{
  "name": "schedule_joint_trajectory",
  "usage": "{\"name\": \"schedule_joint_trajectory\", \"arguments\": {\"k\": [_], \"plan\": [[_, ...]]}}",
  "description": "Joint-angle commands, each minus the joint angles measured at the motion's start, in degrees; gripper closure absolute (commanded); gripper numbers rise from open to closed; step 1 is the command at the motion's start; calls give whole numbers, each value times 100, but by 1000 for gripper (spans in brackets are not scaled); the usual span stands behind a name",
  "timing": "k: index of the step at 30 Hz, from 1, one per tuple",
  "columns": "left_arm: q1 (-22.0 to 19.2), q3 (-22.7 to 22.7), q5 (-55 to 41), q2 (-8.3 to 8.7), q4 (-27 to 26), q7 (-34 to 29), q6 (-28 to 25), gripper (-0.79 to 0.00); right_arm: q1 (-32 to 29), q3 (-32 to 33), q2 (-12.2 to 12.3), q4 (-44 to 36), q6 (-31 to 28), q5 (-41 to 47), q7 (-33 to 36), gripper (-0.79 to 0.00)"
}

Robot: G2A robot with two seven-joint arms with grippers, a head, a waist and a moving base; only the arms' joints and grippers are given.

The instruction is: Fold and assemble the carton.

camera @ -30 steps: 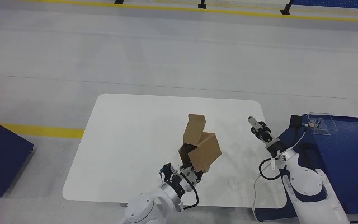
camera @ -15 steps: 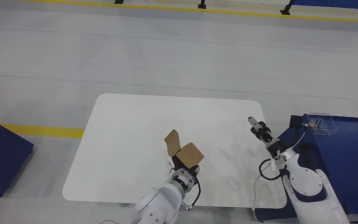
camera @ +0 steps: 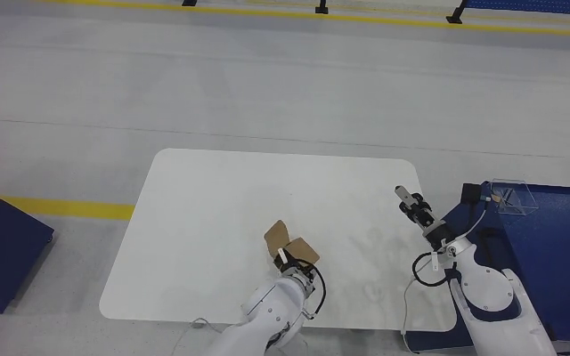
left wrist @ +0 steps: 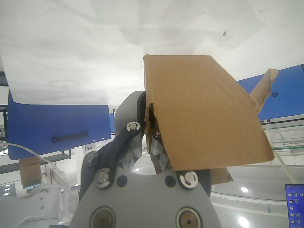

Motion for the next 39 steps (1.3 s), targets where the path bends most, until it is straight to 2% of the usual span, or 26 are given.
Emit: {"name": "schedule_joint_trajectory", "arguments": {"k": [1,4,8,11,13,23,24,25,26,29,32,36,39], "plan": [[-9,57,177,-26,126,197,-50,0,0,0,0,0,0,0,0,-785],[28,42,347,-46,56,529,-121,0,0,0,0,0,0,0,0,-785],[218,-83,499,-37,-374,891,-164,0,0,0,0,0,0,0,0,-785],[380,-212,259,-45,-709,1203,-147,0,0,0,0,0,0,0,0,-785],[375,-294,112,-59,-754,1413,-100,0,0,0,0,0,0,0,0,-785],[-129,-276,-427,-260,52,1449,-240,0,0,0,0,0,0,0,0,-785],[-168,-252,-482,-281,135,1456,-215,-188,0,0,0,0,0,0,0,-785],[-219,-215,-487,-296,171,1403,-129,-151,0,0,0,0,0,0,0,-785],[-231,-225,-541,-312,221,1342,-152,-785,0,0,0,0,0,0,0,-785],[-285,-167,-400,-343,280,1285,-141,-785,0,0,0,0,0,0,0,-785],[-275,-130,-332,-365,97,1149,-116,-785,0,0,0,0,0,0,0,-785],[-139,-146,-205,-363,-482,996,7,-785,0,0,0,0,0,0,0,-785],[56,-182,-135,-318,-1076,860,397,-785,0,0,0,0,0,0,0,-785]]}}
